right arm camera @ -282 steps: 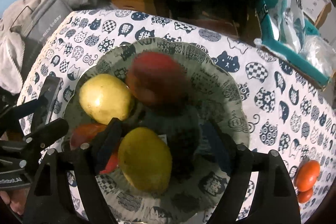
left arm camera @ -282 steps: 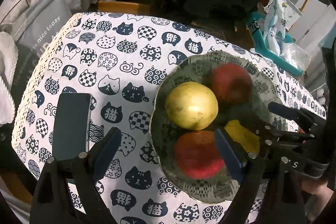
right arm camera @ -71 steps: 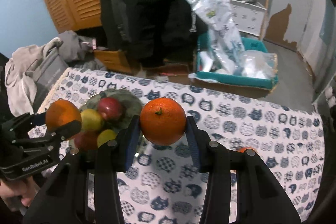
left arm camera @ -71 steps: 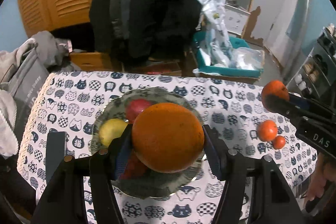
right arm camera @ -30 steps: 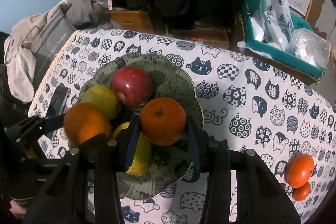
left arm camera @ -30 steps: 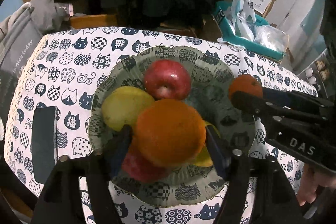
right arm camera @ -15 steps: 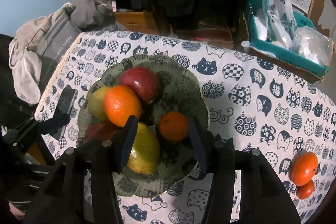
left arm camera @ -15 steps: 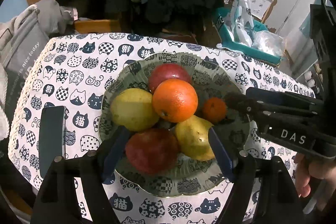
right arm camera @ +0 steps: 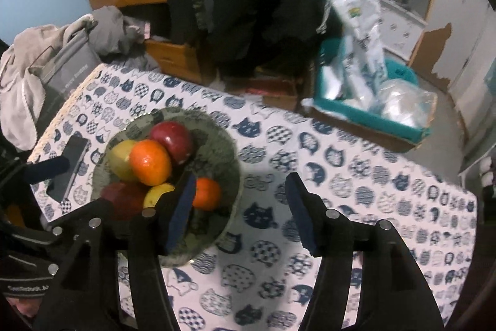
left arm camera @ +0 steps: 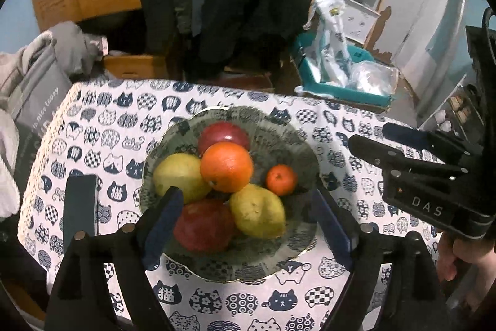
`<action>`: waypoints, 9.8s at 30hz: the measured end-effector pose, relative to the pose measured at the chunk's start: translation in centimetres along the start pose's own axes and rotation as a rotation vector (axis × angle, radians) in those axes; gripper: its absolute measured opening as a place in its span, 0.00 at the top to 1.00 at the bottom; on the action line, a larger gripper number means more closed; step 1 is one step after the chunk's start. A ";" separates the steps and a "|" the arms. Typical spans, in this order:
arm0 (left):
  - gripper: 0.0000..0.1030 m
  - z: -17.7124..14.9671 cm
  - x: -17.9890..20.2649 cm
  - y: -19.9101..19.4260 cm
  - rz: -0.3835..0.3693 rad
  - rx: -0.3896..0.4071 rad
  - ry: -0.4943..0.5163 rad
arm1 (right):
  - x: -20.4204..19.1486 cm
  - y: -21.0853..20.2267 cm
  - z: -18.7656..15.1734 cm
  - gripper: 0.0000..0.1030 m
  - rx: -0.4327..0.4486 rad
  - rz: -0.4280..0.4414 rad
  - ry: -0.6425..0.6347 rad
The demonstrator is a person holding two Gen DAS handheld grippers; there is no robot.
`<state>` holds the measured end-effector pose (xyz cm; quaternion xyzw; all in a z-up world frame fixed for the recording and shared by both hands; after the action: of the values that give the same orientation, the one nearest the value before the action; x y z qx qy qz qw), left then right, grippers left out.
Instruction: Organize fruits
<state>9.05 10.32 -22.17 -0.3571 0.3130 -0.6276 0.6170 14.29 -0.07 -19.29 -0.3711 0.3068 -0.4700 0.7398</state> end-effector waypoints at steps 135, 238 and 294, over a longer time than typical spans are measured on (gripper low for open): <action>0.37 -2.1 32.0 15.9 -0.188 -0.232 0.401 | 32.8 -1.2 -15.4 0.56 -0.127 -0.247 0.521; 0.20 -3.4 -3.1 4.8 -0.001 -0.120 -0.057 | -4.4 7.8 -1.0 0.55 -0.210 0.142 0.046; 0.05 4.5 0.6 -14.5 0.054 0.318 -0.002 | 2.0 -18.1 3.6 0.24 0.357 -0.117 -0.003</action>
<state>4.81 10.56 -7.55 -0.2468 0.2185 -0.6522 0.6826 9.48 -6.06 -2.44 -0.2518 0.1954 -0.5588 0.7656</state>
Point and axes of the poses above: each gripper's, at about its wrist camera, not at the fingertips, and y roughly the way its jaws point, x to its right, z to its top, the point moved 7 cm from there along y, roughly the way its jaws point, and after that the axes turned 8 degrees about y, right-handed, at the moved point
